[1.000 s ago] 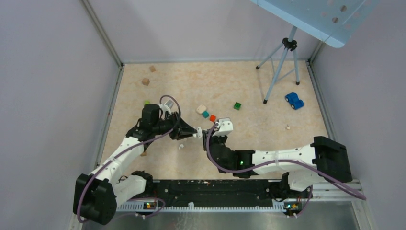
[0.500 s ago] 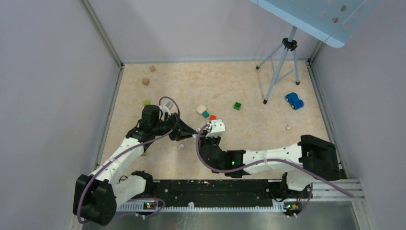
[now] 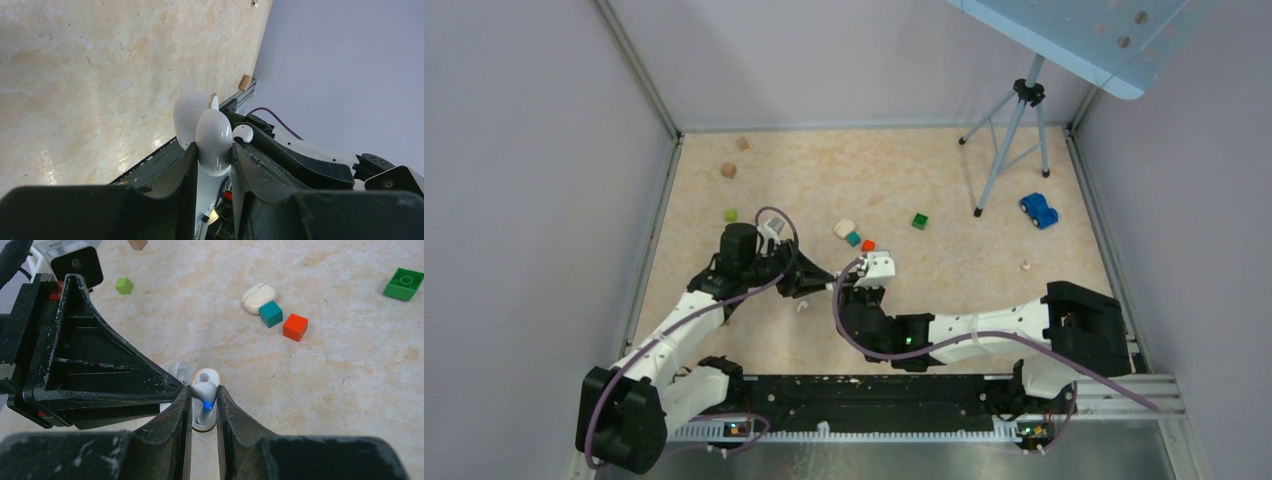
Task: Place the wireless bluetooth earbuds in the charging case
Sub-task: Pick up the charging case from the center of the board.
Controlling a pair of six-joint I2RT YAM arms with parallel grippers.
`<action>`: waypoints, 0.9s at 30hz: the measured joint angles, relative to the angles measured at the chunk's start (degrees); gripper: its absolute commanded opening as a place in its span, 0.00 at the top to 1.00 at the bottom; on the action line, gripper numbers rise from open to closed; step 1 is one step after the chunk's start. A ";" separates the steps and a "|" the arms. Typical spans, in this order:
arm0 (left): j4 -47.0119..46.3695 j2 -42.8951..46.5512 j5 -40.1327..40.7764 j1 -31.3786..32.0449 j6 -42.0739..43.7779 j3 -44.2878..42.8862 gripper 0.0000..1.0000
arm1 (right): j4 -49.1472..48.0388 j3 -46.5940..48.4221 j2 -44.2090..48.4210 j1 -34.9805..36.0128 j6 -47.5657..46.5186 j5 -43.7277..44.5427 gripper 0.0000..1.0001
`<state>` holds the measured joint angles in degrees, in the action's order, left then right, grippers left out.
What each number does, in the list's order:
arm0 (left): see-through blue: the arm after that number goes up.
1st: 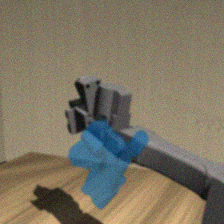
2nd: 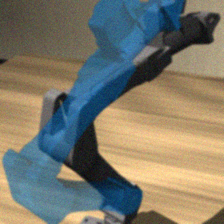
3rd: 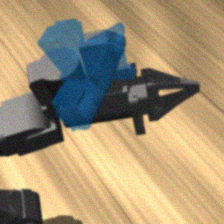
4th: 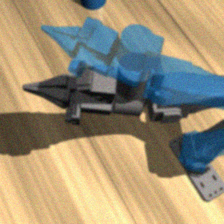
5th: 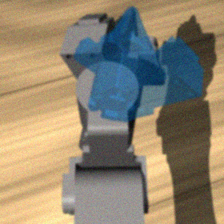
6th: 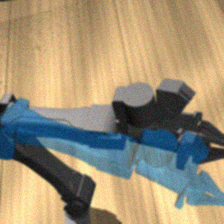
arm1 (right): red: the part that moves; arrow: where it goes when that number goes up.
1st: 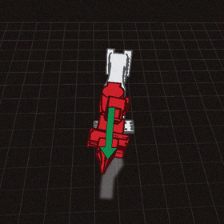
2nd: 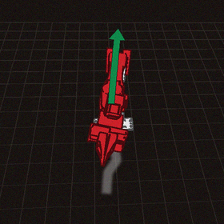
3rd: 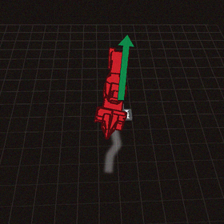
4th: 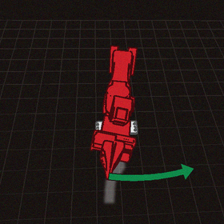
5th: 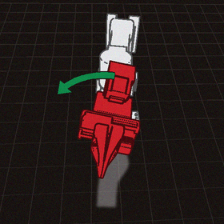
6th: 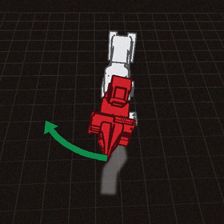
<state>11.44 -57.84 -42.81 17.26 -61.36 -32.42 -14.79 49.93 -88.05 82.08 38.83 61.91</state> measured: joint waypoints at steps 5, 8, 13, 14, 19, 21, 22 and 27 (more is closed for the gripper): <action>-1.29 0.07 -0.02 0.00 -2.10 1.16 0.86 | 0.90 -0.02 -0.17 0.00 2.40 0.26 1.00; -1.60 0.37 0.00 0.00 -3.08 1.81 0.87 | 1.11 -0.02 -0.81 0.00 3.85 0.35 1.00; -2.03 0.90 0.02 0.02 -4.39 2.38 0.87 | 1.88 0.00 -2.01 0.00 6.43 0.11 1.00; -2.03 1.07 -0.02 0.07 -4.59 2.56 0.87 | 2.16 0.00 -2.10 0.00 6.97 0.11 0.99; -2.21 1.33 0.04 0.09 -4.98 3.02 0.87 | 2.84 0.00 -2.12 0.00 8.72 -0.15 0.82; -2.21 1.36 0.04 0.09 -4.98 3.06 0.87 | 2.86 0.00 -2.12 0.00 8.85 -0.33 0.81; -2.21 1.36 0.09 0.09 -4.96 3.06 0.87 | 2.86 0.00 -2.12 0.00 8.83 -0.44 0.78; -1.09 1.36 0.70 0.09 -3.39 3.06 0.87 | 4.11 0.02 -1.77 0.00 8.31 -2.16 0.60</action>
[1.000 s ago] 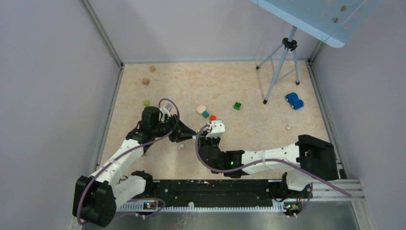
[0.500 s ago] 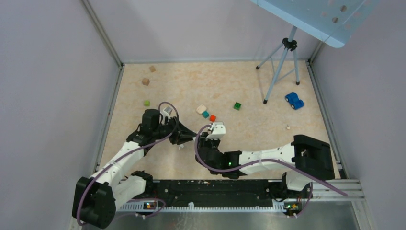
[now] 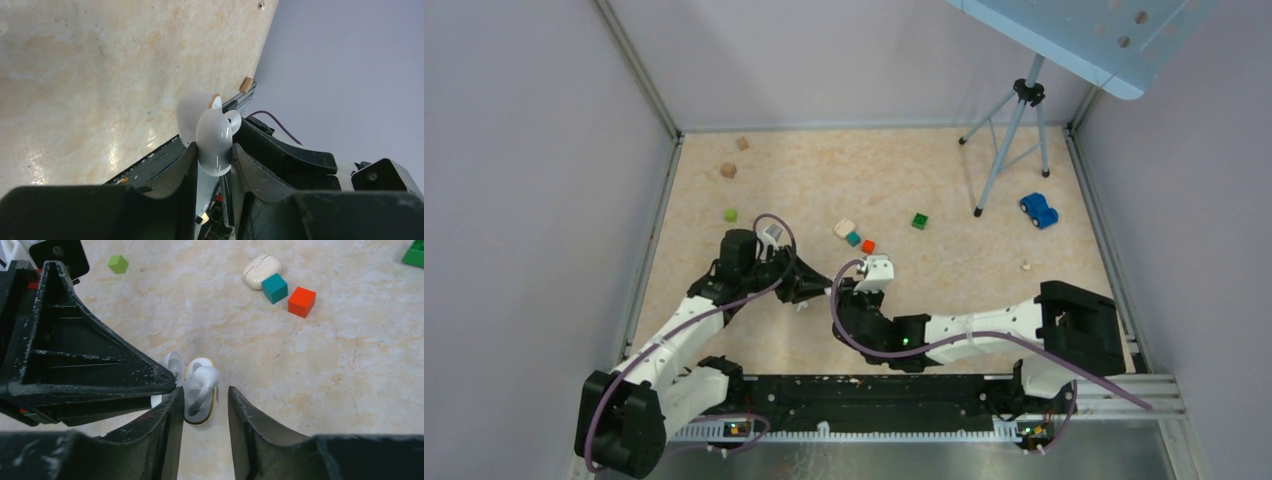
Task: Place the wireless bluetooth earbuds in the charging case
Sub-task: Pick up the charging case from the center of the board.
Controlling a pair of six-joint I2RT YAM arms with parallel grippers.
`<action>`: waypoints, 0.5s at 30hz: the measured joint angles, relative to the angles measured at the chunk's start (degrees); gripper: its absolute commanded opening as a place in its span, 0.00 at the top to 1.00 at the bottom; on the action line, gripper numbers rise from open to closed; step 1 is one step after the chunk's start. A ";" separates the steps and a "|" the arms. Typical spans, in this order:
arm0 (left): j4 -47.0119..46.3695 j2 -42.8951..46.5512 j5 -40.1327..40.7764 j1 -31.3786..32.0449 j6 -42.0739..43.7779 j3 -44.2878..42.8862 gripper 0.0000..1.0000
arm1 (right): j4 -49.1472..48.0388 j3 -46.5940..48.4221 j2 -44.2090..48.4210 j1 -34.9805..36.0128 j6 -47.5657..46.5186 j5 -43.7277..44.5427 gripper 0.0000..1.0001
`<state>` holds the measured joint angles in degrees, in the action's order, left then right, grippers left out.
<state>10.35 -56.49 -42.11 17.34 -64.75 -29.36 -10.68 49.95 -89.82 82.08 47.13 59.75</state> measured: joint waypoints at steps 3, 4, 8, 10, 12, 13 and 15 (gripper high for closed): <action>0.39 -0.04 0.61 -0.17 1.40 -0.02 0.87 | 1.84 0.00 1.16 0.00 -0.87 -1.53 0.56; 0.39 -0.04 0.61 -0.15 1.70 -0.09 0.87 | 2.32 0.00 1.70 0.00 -1.03 -1.92 0.56; 0.66 -0.11 0.87 -0.15 2.62 -0.22 0.87 | 1.84 -0.02 4.66 0.00 -1.09 -3.43 0.54; 0.68 -0.31 0.85 -0.09 2.99 -0.22 0.87 | 0.79 -0.04 6.60 0.00 -1.09 -4.13 0.52; 0.79 -0.48 0.87 -0.09 3.28 -0.22 0.88 | -0.42 -0.17 8.46 0.00 -1.09 -4.48 0.52; 0.76 -0.57 0.87 -0.09 3.41 -0.22 0.88 | -1.18 -0.52 9.64 0.00 -1.09 -4.70 0.51; 0.76 -0.81 0.90 -0.09 3.78 -0.22 0.88 | -1.79 -1.40 11.52 0.00 -1.07 -4.70 0.51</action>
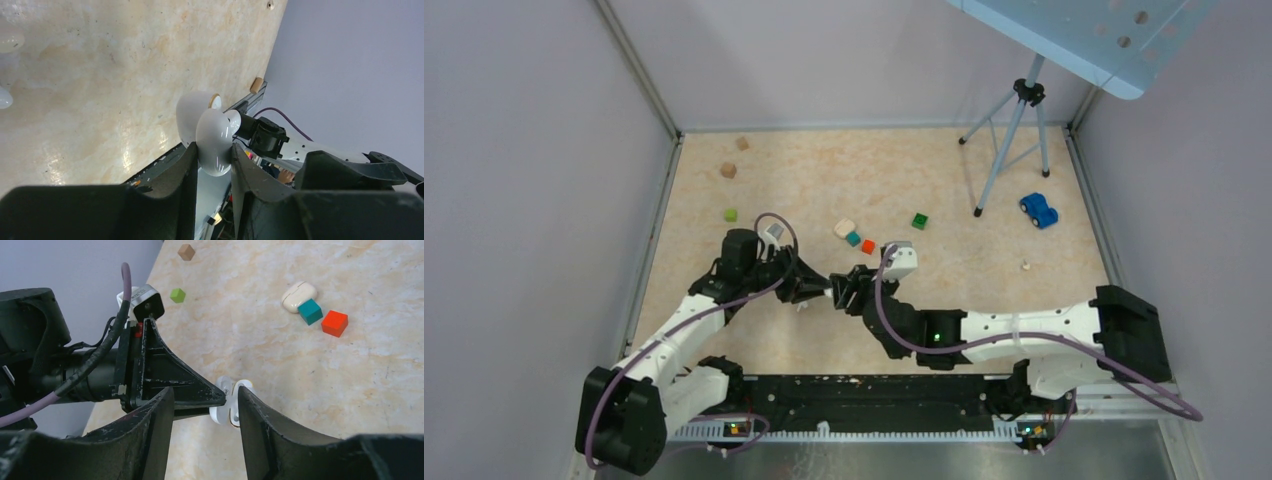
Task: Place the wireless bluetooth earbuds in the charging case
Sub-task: Pick up the charging case from the center of the board.
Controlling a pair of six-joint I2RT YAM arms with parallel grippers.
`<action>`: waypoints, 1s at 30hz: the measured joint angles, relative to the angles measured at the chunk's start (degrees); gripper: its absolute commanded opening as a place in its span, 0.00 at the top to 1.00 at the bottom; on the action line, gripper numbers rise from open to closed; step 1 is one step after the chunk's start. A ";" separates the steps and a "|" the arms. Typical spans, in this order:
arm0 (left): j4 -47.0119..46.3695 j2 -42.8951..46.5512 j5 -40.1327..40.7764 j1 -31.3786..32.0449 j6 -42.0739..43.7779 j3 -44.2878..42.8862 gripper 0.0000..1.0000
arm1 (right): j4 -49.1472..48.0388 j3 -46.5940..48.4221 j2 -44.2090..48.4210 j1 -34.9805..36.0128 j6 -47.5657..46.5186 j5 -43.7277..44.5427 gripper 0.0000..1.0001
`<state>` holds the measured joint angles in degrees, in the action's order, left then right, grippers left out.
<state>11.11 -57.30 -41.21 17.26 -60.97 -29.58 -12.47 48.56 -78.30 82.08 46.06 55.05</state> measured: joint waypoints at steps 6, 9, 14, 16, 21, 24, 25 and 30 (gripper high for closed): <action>0.28 -1.62 -0.35 0.00 4.17 -0.72 0.87 | 0.79 -3.58 4.11 -1.09 1.84 -0.87 0.54; 1.05 -3.17 -1.20 0.00 7.50 -2.56 0.87 | 1.09 -7.52 6.58 -3.56 3.63 -4.00 0.54; 1.11 -3.63 -2.10 0.00 10.27 -3.10 0.88 | -0.33 -12.59 9.46 -8.61 4.57 -12.11 0.47; 1.11 -3.63 -2.56 0.00 10.88 -3.10 0.88 | -1.92 -13.64 9.88 -9.90 4.72 -15.41 0.47; 1.16 -4.02 -3.10 0.00 11.80 -3.15 0.88 | -5.97 -14.99 10.01 -12.20 5.79 -22.53 0.47; 1.25 -4.13 -3.30 0.00 12.13 -3.30 0.88 | -8.63 -15.65 9.86 -14.10 7.04 -26.53 0.47; 1.31 -4.13 -3.39 0.00 12.24 -3.34 0.88 | -9.75 -15.91 9.60 -14.62 7.28 -27.89 0.48; 1.42 -4.13 -3.98 0.00 12.70 -3.43 0.88 | -11.98 -15.93 6.45 -15.67 8.15 -32.44 0.49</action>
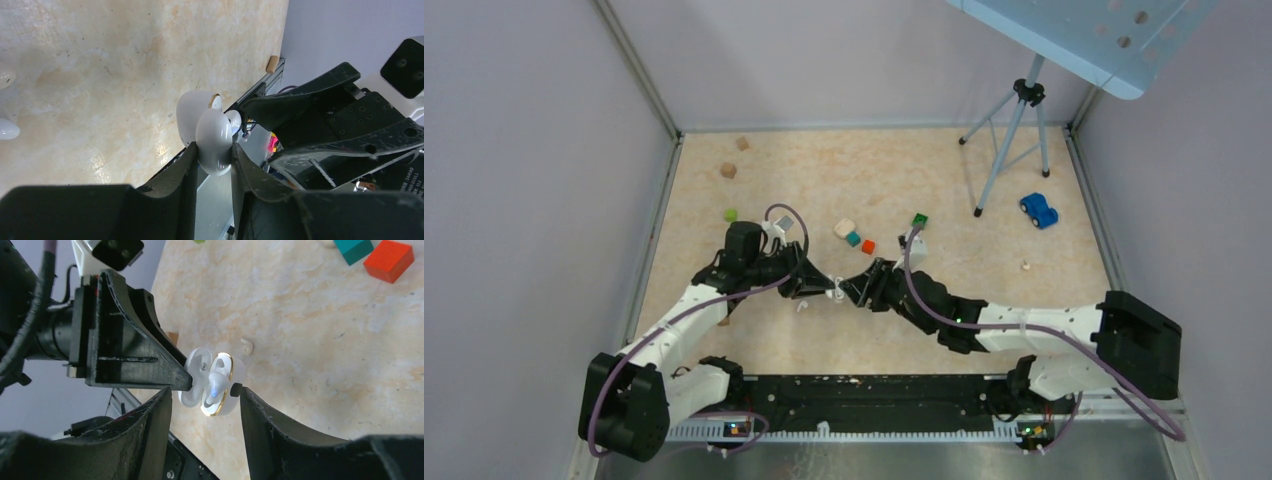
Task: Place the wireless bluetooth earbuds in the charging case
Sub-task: Pick up the charging case from the center of the board.
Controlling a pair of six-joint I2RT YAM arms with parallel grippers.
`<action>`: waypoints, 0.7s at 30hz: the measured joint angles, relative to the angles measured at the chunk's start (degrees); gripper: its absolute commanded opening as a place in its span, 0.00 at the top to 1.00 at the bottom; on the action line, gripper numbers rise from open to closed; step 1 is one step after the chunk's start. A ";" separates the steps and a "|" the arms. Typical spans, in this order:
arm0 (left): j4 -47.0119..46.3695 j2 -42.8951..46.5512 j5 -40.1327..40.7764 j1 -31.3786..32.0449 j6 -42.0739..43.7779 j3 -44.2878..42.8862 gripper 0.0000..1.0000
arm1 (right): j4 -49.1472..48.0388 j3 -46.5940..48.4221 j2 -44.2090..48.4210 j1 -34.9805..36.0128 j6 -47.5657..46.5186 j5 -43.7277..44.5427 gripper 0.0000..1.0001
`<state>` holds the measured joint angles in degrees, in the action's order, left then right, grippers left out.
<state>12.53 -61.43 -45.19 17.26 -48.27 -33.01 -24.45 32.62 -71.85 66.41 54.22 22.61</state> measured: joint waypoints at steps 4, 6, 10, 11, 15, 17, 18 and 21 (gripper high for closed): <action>0.02 -0.02 -0.28 0.00 0.04 -0.02 0.88 | 0.00 0.04 -2.60 -0.28 0.61 -2.14 0.55; 0.04 -0.02 -0.39 0.00 0.04 -0.04 0.88 | 0.00 0.04 -3.34 -0.42 1.05 -2.84 0.59; 0.13 -0.02 -0.44 0.00 0.02 -0.11 0.88 | -0.07 0.04 -3.58 -0.79 1.64 -3.37 0.62; 0.15 -0.02 -0.44 0.00 0.04 -0.11 0.88 | -0.07 0.04 -3.65 -0.85 1.81 -3.45 0.63; 0.17 -0.02 -0.44 0.00 0.02 -0.11 0.88 | -0.33 0.04 -4.42 -0.98 2.36 -3.58 0.65; 0.17 -0.02 -0.44 0.00 0.02 -0.11 0.88 | -0.74 0.09 -5.33 -0.98 2.51 -3.80 0.69; 0.17 -0.02 -0.42 0.00 0.02 -0.11 0.88 | -0.94 0.15 -6.01 -0.98 2.64 -3.93 0.73; 0.63 -0.02 -0.17 0.00 0.26 -0.11 0.88 | -1.70 0.48 -7.37 -0.98 3.08 -4.31 0.84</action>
<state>13.17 -61.45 -45.36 17.26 -48.01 -33.12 -26.15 33.10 -79.22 65.43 57.30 18.31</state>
